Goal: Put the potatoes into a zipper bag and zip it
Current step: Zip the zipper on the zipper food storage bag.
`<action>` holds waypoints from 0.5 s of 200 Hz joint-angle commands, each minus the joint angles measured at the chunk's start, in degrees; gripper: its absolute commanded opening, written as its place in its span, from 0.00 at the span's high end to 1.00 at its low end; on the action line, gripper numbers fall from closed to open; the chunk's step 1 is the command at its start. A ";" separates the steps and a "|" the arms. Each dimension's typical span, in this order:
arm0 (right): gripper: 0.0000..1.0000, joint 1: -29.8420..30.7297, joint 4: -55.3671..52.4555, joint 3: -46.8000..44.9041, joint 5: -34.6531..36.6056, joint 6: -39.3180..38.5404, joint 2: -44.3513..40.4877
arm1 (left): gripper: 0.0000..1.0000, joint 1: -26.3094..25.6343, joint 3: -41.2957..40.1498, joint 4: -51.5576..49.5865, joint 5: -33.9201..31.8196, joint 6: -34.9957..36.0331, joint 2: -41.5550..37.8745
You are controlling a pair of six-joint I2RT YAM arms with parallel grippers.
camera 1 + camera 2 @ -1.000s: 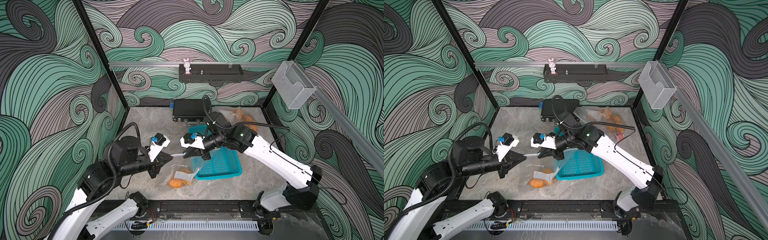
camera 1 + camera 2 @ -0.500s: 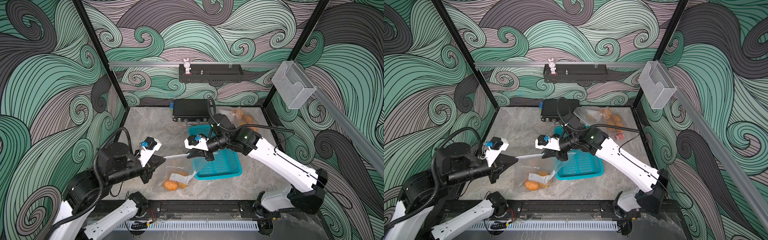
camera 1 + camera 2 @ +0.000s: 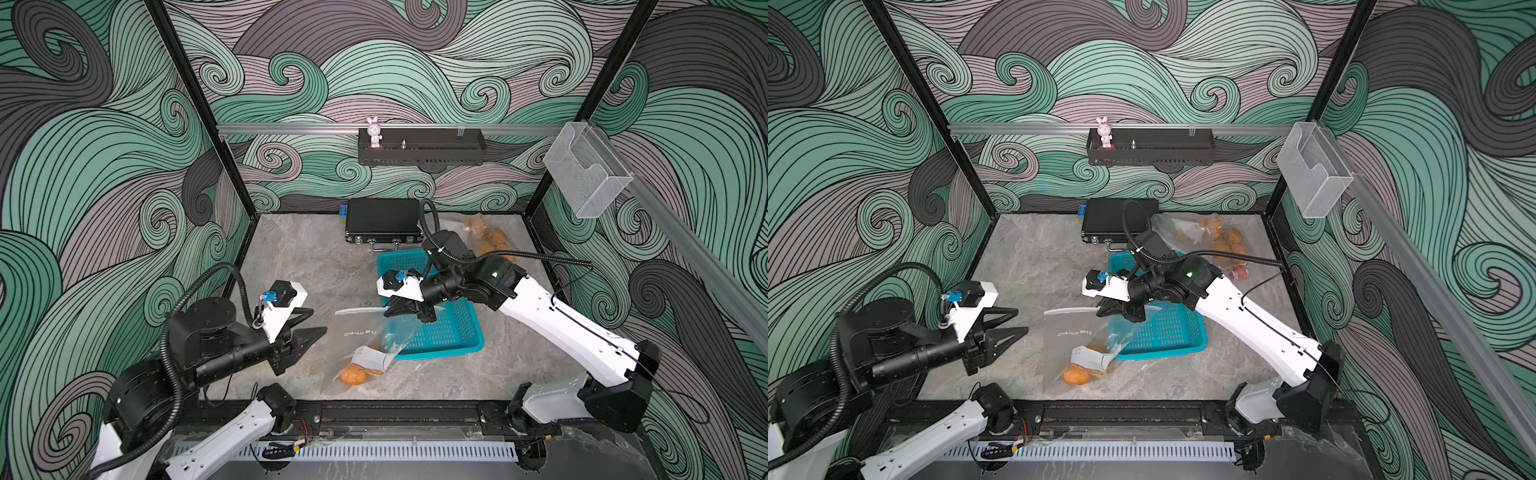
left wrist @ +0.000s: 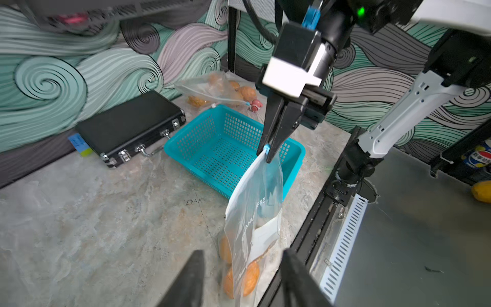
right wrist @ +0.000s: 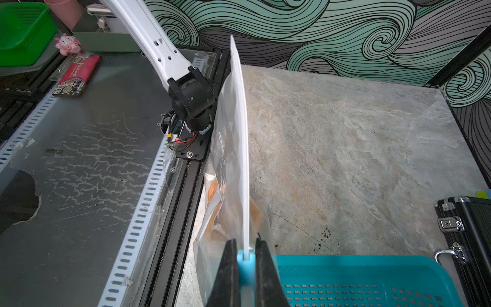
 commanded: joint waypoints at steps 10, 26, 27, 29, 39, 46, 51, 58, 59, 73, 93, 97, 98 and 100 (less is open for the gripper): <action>0.94 -0.15 -0.58 1.23 -2.59 0.20 -0.61 | 0.14 0.08 -4.09 5.28 4.69 -2.14 3.63; 0.94 -0.15 -0.57 1.18 -2.88 0.13 -0.69 | 0.13 0.08 -5.07 6.97 4.77 -2.14 5.54; 0.94 -0.10 -0.59 1.16 -2.92 0.13 -0.70 | 0.13 0.08 -5.10 7.12 4.82 -2.14 5.58; 0.94 -0.16 -0.60 1.19 -2.90 0.12 -0.68 | 0.13 0.08 -5.20 7.42 4.86 -2.14 5.80; 0.94 -0.08 -0.60 1.14 -3.33 -0.01 -0.79 | 0.12 0.08 -5.79 8.77 5.75 -2.07 6.88; 0.94 -0.18 -0.60 1.19 -3.53 -0.01 -0.79 | 0.12 0.08 -5.93 9.37 6.33 -1.90 7.80; 0.94 -0.07 -0.55 1.18 -3.73 -0.07 -0.79 | 0.12 0.08 -5.86 9.54 6.66 -1.87 8.50; 0.94 -0.17 -0.56 1.17 -3.88 -0.10 -0.73 | 0.13 0.08 -5.72 9.89 7.33 -1.83 9.51; 0.94 -0.16 -0.58 1.16 -3.78 -0.08 -0.71 | 0.14 0.08 -5.69 9.95 7.42 -1.81 9.64; 0.94 -0.11 -0.50 1.30 -4.08 -0.06 -0.53 | 0.21 0.08 -5.12 10.34 9.01 -1.79 11.41; 0.94 -0.06 -0.57 1.38 -4.18 0.03 -0.35 | 0.38 0.08 -4.27 10.07 10.04 -1.80 12.66; 0.94 -0.07 -0.56 1.41 -4.15 0.03 -0.35 | 0.44 0.08 -4.18 10.05 10.18 -1.87 12.73; 0.94 -0.06 -0.58 1.41 -4.13 0.08 -0.35 | 0.46 0.08 -4.13 10.03 10.21 -1.87 12.74; 0.94 -0.06 -0.53 1.36 -4.14 -0.02 -0.35 | 0.50 0.08 -4.10 10.01 10.28 -1.87 12.75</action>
